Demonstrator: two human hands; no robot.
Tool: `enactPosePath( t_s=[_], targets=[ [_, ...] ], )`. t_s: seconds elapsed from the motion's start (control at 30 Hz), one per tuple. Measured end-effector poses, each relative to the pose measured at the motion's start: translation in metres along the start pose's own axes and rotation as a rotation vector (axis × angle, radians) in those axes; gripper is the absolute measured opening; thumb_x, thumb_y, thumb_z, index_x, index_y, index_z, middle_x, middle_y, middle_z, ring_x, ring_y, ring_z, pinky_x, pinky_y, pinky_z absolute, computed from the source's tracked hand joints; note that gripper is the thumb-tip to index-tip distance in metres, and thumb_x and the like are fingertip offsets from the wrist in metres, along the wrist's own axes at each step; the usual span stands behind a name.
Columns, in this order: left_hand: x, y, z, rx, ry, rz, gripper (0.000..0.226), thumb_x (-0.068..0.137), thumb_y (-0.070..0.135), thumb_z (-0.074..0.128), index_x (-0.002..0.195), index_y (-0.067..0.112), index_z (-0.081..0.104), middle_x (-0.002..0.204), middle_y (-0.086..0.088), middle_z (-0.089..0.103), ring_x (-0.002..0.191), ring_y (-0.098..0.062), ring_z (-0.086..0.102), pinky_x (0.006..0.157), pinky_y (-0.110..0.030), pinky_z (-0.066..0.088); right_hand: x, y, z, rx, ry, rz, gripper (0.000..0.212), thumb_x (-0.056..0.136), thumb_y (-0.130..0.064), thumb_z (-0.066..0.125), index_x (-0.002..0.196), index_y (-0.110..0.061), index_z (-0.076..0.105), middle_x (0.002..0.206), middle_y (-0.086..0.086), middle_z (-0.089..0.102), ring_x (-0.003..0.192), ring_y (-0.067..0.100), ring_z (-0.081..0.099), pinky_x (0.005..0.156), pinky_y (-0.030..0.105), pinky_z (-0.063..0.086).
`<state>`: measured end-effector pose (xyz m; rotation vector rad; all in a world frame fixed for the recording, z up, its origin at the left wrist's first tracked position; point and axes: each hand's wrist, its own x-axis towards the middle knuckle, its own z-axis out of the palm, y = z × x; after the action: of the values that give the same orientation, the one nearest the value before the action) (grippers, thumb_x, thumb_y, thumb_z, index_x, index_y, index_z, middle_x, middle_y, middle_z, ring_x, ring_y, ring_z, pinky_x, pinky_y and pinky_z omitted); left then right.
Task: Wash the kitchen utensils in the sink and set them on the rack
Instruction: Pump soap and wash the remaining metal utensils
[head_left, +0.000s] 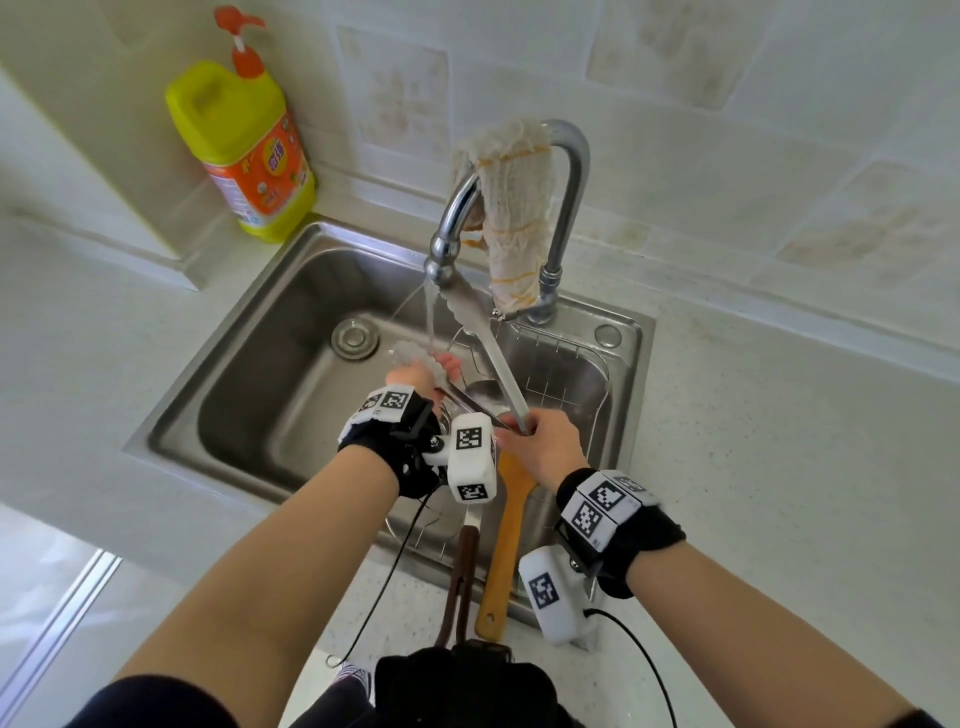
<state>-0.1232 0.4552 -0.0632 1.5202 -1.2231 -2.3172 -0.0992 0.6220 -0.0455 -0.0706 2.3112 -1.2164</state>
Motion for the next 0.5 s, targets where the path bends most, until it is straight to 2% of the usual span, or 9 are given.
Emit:
enactPosePath(
  t_s=[0.07, 0.17, 0.23, 0.3, 0.4, 0.5],
  targets=[
    [-0.019, -0.015, 0.002, 0.029, -0.110, -0.008, 0.028, 0.100, 0.004, 0.028, 0.115, -0.006, 0.050, 0.114, -0.023, 0.062, 0.066, -0.018, 0.061, 0.059, -0.023, 0.054, 0.000, 0.000, -0.001, 0.004, 0.003, 0.000, 0.021, 0.085, -0.022, 0.067, 0.102, -0.010, 0.066, 0.090, 0.001, 0.063, 0.077, 0.008, 0.055, 0.057, 0.009, 0.038],
    [-0.043, -0.033, -0.001, 0.009, -0.248, -0.108, 0.040, 0.104, 0.021, 0.019, 0.092, -0.003, 0.048, 0.108, -0.023, 0.057, 0.077, -0.024, 0.059, 0.084, -0.035, 0.049, 0.002, -0.001, -0.006, -0.043, -0.018, -0.029, 0.020, 0.083, -0.022, 0.068, 0.099, -0.010, 0.068, 0.096, 0.004, 0.068, 0.080, 0.009, 0.057, 0.061, 0.010, 0.040],
    [-0.041, -0.030, -0.002, -0.010, -0.280, -0.114, 0.034, 0.104, 0.019, 0.024, 0.089, -0.001, 0.046, 0.106, -0.022, 0.056, 0.084, -0.027, 0.060, 0.092, -0.037, 0.045, 0.005, -0.004, -0.010, -0.068, -0.032, -0.052, 0.022, 0.083, -0.024, 0.069, 0.099, -0.009, 0.068, 0.096, 0.005, 0.069, 0.083, 0.012, 0.059, 0.072, 0.017, 0.046],
    [-0.040, -0.026, -0.002, 0.009, -0.304, -0.107, 0.022, 0.102, 0.013, 0.031, 0.094, -0.001, 0.046, 0.098, -0.019, 0.060, 0.085, -0.025, 0.061, 0.095, -0.038, 0.045, 0.007, -0.006, -0.013, -0.088, -0.024, -0.070, 0.029, 0.082, -0.027, 0.070, 0.103, -0.007, 0.063, 0.096, 0.006, 0.067, 0.085, 0.016, 0.061, 0.076, 0.021, 0.048],
    [-0.037, -0.028, -0.004, -0.028, -0.343, -0.090, 0.022, 0.100, 0.015, 0.036, 0.094, -0.001, 0.050, 0.093, -0.014, 0.061, 0.084, -0.021, 0.061, 0.088, -0.036, 0.050, 0.010, -0.009, -0.013, -0.067, -0.008, -0.089, 0.042, 0.083, -0.030, 0.069, 0.114, -0.009, 0.051, 0.094, 0.001, 0.063, 0.083, 0.013, 0.058, 0.067, 0.018, 0.044],
    [-0.035, -0.023, -0.004, -0.114, -0.372, -0.014, 0.026, 0.099, 0.019, 0.039, 0.088, 0.001, 0.055, 0.086, -0.012, 0.061, 0.079, -0.019, 0.061, 0.076, -0.029, 0.053, 0.016, -0.015, -0.012, -0.019, -0.017, -0.087, 0.065, 0.081, -0.035, 0.070, 0.129, -0.008, 0.036, 0.108, 0.004, 0.063, 0.093, 0.017, 0.062, 0.082, 0.030, 0.051]
  ],
)
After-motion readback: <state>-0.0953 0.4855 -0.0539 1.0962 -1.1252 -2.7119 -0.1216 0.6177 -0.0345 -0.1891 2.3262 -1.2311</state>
